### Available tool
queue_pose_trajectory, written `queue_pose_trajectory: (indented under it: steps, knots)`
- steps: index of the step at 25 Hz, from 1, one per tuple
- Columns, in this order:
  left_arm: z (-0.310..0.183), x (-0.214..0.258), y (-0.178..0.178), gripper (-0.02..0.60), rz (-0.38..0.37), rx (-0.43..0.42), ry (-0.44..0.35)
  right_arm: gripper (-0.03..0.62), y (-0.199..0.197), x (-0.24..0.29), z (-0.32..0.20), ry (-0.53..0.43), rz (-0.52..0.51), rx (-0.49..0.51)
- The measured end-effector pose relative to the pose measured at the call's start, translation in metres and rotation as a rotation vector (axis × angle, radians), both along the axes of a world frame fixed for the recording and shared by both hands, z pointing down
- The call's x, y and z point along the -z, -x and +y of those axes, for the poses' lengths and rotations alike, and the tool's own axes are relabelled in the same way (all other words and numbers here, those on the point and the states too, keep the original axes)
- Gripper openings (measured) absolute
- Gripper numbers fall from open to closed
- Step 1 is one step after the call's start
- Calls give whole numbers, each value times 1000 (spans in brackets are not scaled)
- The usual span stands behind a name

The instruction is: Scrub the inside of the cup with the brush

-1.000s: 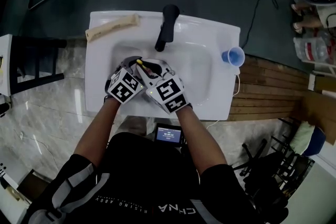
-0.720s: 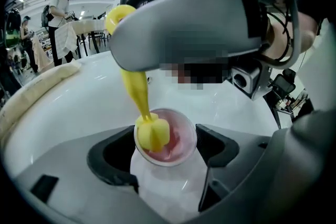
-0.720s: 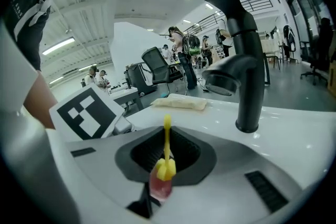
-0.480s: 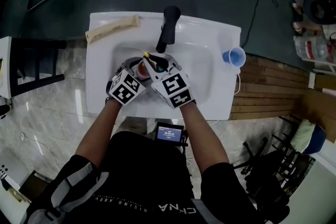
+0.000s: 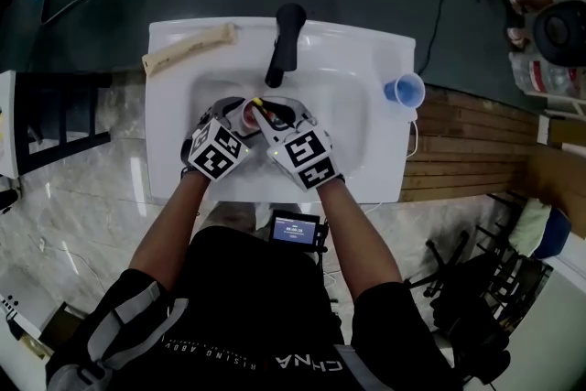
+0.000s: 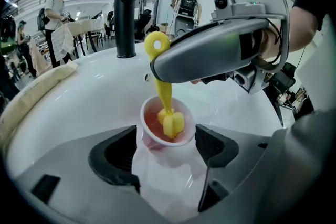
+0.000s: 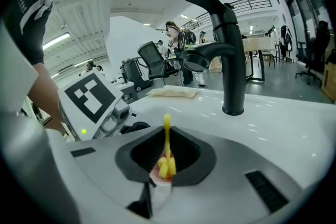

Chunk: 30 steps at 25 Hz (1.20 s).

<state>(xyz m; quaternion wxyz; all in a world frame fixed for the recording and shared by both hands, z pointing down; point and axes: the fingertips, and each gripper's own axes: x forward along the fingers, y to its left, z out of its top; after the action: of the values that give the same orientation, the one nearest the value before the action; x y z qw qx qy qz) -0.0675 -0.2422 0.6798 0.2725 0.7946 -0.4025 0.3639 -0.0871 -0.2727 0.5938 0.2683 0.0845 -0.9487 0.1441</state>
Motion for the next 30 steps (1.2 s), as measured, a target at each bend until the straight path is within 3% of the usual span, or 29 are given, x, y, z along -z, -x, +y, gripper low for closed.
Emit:
queue_pose_trajectory:
  steps: [18,30]
  knots:
    - [0,-2,-5,348,19,-30,1,40,25,2,5,38,-41,-9]
    - [-1,-3,-4,348,29,-15,8,40,6,7,-9,24,-27,-33]
